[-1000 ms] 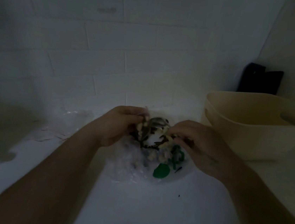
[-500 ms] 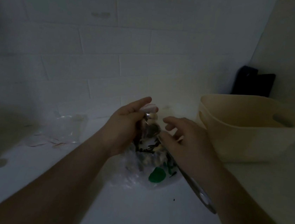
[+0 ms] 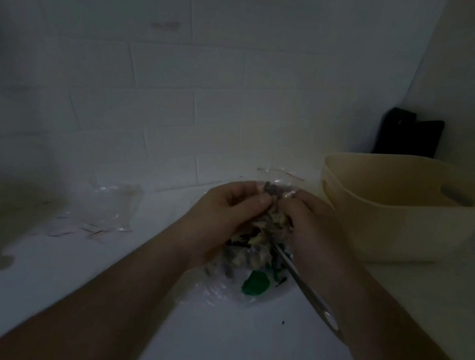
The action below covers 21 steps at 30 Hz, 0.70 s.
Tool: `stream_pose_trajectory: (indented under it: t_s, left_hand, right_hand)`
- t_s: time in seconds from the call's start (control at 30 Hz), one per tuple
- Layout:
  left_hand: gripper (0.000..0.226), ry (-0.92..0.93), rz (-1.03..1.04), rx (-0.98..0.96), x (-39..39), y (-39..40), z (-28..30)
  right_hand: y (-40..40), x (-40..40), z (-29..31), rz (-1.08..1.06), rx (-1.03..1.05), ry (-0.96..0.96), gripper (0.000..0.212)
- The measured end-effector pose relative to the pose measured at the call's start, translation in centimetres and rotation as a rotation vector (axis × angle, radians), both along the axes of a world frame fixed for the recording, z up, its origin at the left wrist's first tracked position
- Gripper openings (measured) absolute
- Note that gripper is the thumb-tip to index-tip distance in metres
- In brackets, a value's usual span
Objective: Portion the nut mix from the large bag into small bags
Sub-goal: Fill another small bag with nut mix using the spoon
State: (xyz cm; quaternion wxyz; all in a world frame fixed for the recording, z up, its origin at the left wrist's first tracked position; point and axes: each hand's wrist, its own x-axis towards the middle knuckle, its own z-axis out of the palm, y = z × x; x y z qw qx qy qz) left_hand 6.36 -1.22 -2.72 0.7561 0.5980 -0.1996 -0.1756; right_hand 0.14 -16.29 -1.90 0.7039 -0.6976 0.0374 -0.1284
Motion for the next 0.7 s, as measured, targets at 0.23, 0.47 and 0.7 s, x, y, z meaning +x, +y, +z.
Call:
stream_pose_trajectory:
  t_s: [0.23,0.47,0.7]
  left_hand:
    - [0.029,-0.065,0.123,0.002,0.2,0.1,-0.5]
    - [0.038,0.120,-0.027,-0.116,-0.1,0.5,-0.1]
    - [0.025,0.099,0.047,-0.049,-0.1,-0.1,-0.1]
  right_hand:
    - [-0.1,0.6,-0.4,0.049,0.043,-0.017,0.026]
    - [-0.3,1.3,-1.4,0.092,0.141,-0.071,0.021]
    - [0.0,1.4,-1.3,0.061,0.191,-0.073,0.021]
